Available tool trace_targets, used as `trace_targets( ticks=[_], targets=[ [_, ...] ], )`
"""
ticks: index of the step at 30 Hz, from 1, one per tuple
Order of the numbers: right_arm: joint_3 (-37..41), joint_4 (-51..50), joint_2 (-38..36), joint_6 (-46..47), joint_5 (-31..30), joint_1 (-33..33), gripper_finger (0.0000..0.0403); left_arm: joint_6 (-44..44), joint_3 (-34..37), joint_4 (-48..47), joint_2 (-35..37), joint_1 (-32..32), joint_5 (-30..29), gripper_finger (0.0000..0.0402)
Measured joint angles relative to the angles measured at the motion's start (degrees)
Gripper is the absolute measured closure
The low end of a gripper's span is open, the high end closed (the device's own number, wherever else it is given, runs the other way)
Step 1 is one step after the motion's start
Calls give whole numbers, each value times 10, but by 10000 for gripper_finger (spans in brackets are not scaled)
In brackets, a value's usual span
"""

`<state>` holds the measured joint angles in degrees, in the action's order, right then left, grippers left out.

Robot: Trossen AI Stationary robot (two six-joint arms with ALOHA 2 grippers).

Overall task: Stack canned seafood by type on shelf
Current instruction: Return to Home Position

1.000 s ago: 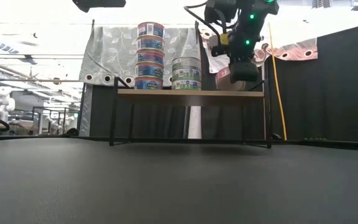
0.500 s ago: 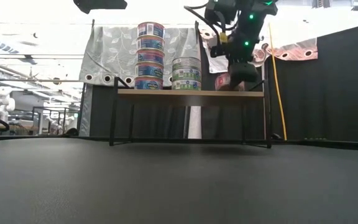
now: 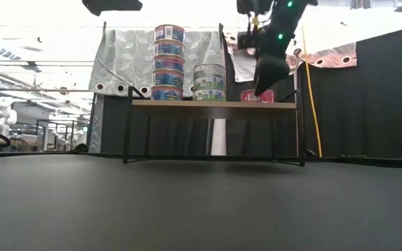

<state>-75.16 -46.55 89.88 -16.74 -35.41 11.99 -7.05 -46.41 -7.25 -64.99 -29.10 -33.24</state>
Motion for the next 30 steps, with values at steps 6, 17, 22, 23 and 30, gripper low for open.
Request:
trace_targets(
  ticks=[6, 17, 22, 23, 30],
  targets=[
    [0, -15, -70, 104, -1, -19, 53, -1, 0, -10, 0, 3, 0, 121],
    [35, -120, -221, 454, 60, -276, 109, 31, 0, 4, 9, 3, -34, 122],
    [196, 23, -277, 508, -47, -419, 173, 30, 0, 26, 20, 1, -24, 154],
    [236, 72, -284, 509, -65, -440, 191, 30, 0, 31, 21, 1, -24, 164],
    [478, 513, -295, 389, -105, -489, 327, 2, 0, 55, 22, 1, -28, 238]
  ],
)
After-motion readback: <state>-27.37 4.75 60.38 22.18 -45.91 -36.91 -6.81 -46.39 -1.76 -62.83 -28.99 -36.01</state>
